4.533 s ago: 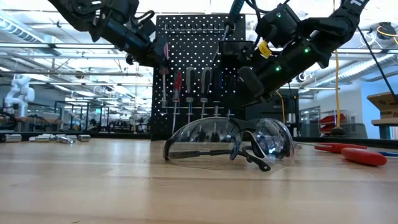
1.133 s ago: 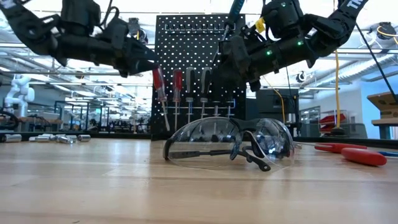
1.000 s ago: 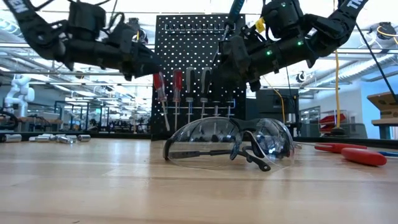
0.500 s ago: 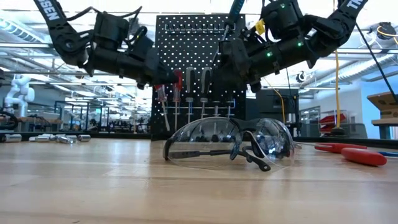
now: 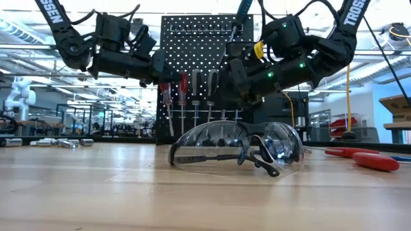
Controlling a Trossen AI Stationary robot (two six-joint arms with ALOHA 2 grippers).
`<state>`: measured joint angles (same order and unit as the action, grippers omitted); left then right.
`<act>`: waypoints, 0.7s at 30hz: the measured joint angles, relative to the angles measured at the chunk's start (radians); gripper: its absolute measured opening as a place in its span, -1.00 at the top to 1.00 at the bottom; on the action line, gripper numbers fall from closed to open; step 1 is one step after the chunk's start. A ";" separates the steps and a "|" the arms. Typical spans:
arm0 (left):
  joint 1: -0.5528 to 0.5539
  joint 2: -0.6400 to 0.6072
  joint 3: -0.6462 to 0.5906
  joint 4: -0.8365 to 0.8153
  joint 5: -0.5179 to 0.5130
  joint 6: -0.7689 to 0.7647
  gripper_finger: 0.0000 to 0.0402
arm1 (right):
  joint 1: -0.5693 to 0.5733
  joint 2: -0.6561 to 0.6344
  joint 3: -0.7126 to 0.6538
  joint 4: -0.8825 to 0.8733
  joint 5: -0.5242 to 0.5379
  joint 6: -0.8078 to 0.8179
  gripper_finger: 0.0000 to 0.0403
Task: Hang tools onto peg board
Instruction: Hang the red screwdriver onto the peg board, then hang the blue screwdriver onto the peg board
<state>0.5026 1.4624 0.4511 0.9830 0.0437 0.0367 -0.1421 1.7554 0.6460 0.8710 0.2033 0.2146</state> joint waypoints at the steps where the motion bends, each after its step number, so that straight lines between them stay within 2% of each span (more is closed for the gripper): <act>1: 0.011 0.000 0.000 0.002 0.000 0.000 0.97 | 0.000 -0.003 0.000 0.010 0.000 -0.011 0.15; 6: 0.071 0.000 0.009 0.009 0.008 -0.058 0.97 | 0.000 -0.041 0.000 0.003 0.000 -0.045 0.15; 11: 0.083 -0.016 0.009 0.030 0.225 -0.085 0.97 | 0.000 -0.046 0.000 -0.039 -0.041 -0.044 0.15; 16: 0.084 -0.112 0.009 0.003 0.337 -0.158 0.97 | 0.006 -0.046 0.000 -0.103 -0.053 -0.045 0.15; 21: 0.076 -0.281 0.009 -0.150 0.420 -0.216 0.97 | 0.021 -0.046 0.000 -0.143 -0.053 -0.069 0.15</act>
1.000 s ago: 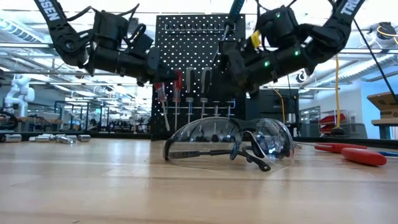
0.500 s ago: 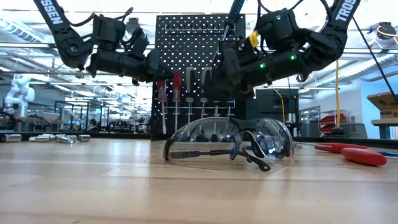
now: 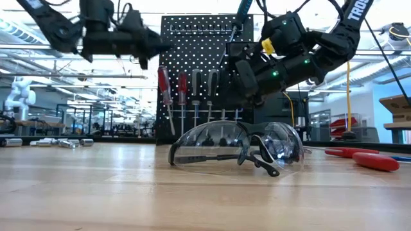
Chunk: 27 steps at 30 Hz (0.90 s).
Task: Hang tools onto peg board
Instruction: Hang the blue screwdriver onto the peg board
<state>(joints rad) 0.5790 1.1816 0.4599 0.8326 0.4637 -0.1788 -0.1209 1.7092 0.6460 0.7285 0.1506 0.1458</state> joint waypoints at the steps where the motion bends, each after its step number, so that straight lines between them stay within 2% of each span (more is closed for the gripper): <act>1: -0.011 -0.038 0.000 -0.042 0.014 0.001 0.97 | 0.004 0.000 0.000 -0.003 0.000 -0.009 0.15; 5: -0.077 -0.179 -0.015 -0.235 0.021 0.010 0.97 | 0.017 0.000 0.000 -0.001 0.000 -0.049 0.15; 9: -0.156 -0.281 -0.024 -0.481 -0.032 0.031 0.97 | 0.018 -0.001 0.000 -0.004 0.005 -0.084 0.15; 11: -0.202 -0.302 -0.025 -0.589 -0.056 0.077 0.97 | 0.017 -0.017 0.010 -0.057 0.015 -0.039 0.15; 13: -0.248 -0.302 -0.026 -0.623 -0.068 0.142 0.97 | 0.016 -0.054 0.060 -0.186 0.032 0.038 0.15; 15: -0.288 -0.289 -0.026 -0.578 -0.063 0.217 0.97 | 0.016 -0.096 0.141 -0.365 0.034 0.070 0.15; 21: -0.339 -0.252 -0.026 -0.361 -0.046 0.321 0.97 | 0.034 -0.133 0.434 -1.081 0.033 0.276 0.15; 24: -0.353 -0.254 -0.026 -0.330 -0.045 0.317 0.97 | 0.071 -0.135 0.484 -1.312 0.032 0.348 0.15; 27: -0.367 -0.255 -0.026 -0.335 -0.046 0.318 0.97 | 0.105 -0.134 0.472 -1.432 0.035 0.508 0.15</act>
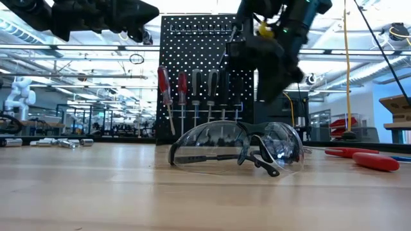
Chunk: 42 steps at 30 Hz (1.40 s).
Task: Hang tools onto peg board
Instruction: Hang the blue screwdriver onto the peg board
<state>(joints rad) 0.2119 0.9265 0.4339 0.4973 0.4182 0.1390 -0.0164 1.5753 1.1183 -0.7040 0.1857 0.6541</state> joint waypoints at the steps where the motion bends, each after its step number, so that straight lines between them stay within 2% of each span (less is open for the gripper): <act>1: -0.004 0.001 0.000 0.000 -0.002 0.000 0.97 | 0.014 0.000 -0.015 -0.008 0.001 0.057 0.15; 5: -0.018 0.001 0.000 0.003 -0.038 -0.002 0.86 | 0.071 0.001 -0.069 -0.005 -0.012 0.241 0.15; 9: -0.033 0.001 0.000 -0.023 -0.099 -0.002 0.61 | 0.104 0.001 -0.090 -0.007 -0.025 0.386 0.15; 12: -0.036 0.001 0.000 -0.025 -0.111 0.000 0.39 | 0.133 0.001 -0.090 -0.002 -0.062 0.444 0.15; 17: -0.036 0.001 0.000 0.018 -0.119 0.000 0.13 | 0.170 0.033 -0.089 0.009 -0.052 0.505 0.15; 24: -0.036 0.001 0.000 0.027 -0.121 0.000 0.05 | 0.207 0.156 -0.090 0.101 -0.064 0.505 0.15; 29: -0.036 0.001 0.000 0.025 -0.121 -0.002 0.04 | 0.210 0.225 -0.086 0.090 -0.060 0.479 0.17; 33: -0.036 0.001 0.000 0.024 -0.121 -0.002 0.04 | 0.210 0.248 -0.085 0.084 -0.051 0.408 0.37; 38: -0.036 0.001 0.000 0.021 -0.121 -0.002 0.04 | 0.212 0.233 -0.089 0.113 -0.018 0.330 0.90; 42: -0.036 0.001 0.000 0.016 -0.121 -0.003 0.04 | 0.216 0.218 -0.095 0.231 0.069 0.262 0.93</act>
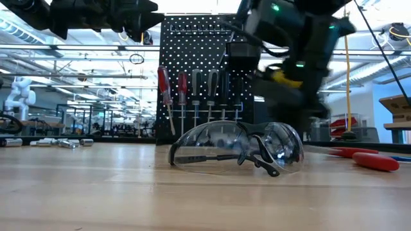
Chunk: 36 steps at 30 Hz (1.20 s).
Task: Hang tools onto peg board
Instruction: Hang the blue screwdriver onto the peg board
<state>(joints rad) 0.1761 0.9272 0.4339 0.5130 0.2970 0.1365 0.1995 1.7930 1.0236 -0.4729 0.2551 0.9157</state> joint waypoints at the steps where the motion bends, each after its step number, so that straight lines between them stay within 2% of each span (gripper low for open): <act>1: 0.000 0.000 0.000 -0.001 0.000 0.000 0.04 | -0.001 -0.007 0.002 0.046 0.026 -0.029 0.94; 8: 0.003 -0.006 0.000 -0.006 -0.012 -0.074 0.04 | 0.000 -0.011 0.004 0.495 0.053 -0.315 0.95; 12: 0.008 -0.051 0.001 0.013 -0.013 -0.070 0.04 | 0.000 -0.013 0.005 0.631 0.045 -0.459 0.95; 15: 0.008 -0.091 0.001 0.007 -0.011 -0.071 0.04 | 0.021 -0.013 0.005 0.728 -0.016 -0.605 0.95; 18: 0.008 -0.106 0.001 -0.007 0.062 -0.067 0.04 | 0.046 -0.013 0.005 0.866 -0.079 -0.751 0.95; 23: 0.006 -0.104 0.001 0.006 0.278 -0.018 0.04 | 0.055 -0.013 0.005 1.032 -0.073 -0.889 0.95; 26: 0.007 -0.101 0.001 0.003 0.290 -0.021 0.04 | 0.048 -0.013 0.005 1.146 -0.073 -0.958 0.95; 29: -0.002 -0.075 0.001 0.028 0.289 -0.023 0.04 | 0.029 -0.014 0.024 1.182 -0.079 -0.991 0.95; 36: -0.048 0.044 0.001 0.202 0.292 -0.018 0.04 | -0.040 -0.014 0.109 1.080 -0.075 -0.978 0.95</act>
<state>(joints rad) 0.1281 0.9707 0.4351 0.7146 0.5891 0.1189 0.1591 1.7786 1.1326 0.6075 0.1802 -0.0622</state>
